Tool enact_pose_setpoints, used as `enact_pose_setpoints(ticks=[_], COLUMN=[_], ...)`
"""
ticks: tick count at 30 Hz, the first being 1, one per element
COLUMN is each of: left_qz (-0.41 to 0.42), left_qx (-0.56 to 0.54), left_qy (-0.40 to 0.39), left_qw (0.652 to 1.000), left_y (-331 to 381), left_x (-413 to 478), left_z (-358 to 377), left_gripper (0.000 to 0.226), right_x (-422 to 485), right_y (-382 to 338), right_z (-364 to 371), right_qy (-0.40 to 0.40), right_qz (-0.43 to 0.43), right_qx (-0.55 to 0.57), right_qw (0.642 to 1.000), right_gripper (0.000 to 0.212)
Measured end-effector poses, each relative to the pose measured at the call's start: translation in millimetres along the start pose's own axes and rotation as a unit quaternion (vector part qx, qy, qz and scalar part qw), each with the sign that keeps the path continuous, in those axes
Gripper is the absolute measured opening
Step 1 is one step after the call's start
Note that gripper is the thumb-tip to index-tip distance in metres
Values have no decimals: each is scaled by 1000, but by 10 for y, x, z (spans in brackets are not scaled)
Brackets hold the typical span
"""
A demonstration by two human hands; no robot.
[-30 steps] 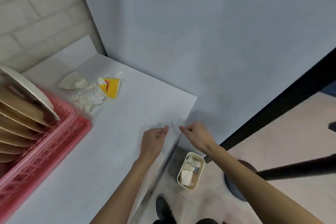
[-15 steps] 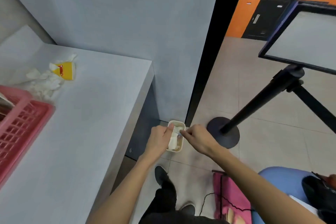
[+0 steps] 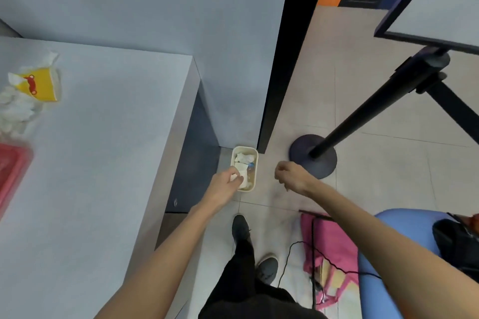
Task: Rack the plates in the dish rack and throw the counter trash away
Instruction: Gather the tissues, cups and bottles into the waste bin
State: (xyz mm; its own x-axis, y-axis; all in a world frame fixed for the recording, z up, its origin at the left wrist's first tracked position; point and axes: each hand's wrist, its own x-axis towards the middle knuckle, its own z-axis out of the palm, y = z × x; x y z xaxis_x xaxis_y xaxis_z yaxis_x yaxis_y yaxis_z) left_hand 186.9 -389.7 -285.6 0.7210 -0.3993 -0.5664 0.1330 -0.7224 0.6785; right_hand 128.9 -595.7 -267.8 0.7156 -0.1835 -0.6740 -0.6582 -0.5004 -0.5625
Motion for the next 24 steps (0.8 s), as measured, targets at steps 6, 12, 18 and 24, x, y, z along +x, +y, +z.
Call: enact_pose_setpoints(ticks=[6, 12, 18, 24], left_qz=[-35, -66, -82, -137], left_qx=[-6, -15, 5, -79], left_qy=[-10, -10, -24, -12], left_qw=[999, 998, 996, 987], left_y=[-423, -963, -1444, -1805], left_x=[743, 1552, 2466, 3203], left_z=[169, 572, 921, 1090], left_gripper=[20, 23, 23, 41], right_x=[748, 1570, 2501, 3032], right_y=[386, 807, 1102, 1409], right_z=[235, 653, 987, 1356], right_qy=[1, -43, -52, -64], right_qz=[77, 111, 107, 146], right_qx=[43, 28, 35, 66], right_qw=[996, 993, 992, 985], right_gripper=[8, 9, 11, 11])
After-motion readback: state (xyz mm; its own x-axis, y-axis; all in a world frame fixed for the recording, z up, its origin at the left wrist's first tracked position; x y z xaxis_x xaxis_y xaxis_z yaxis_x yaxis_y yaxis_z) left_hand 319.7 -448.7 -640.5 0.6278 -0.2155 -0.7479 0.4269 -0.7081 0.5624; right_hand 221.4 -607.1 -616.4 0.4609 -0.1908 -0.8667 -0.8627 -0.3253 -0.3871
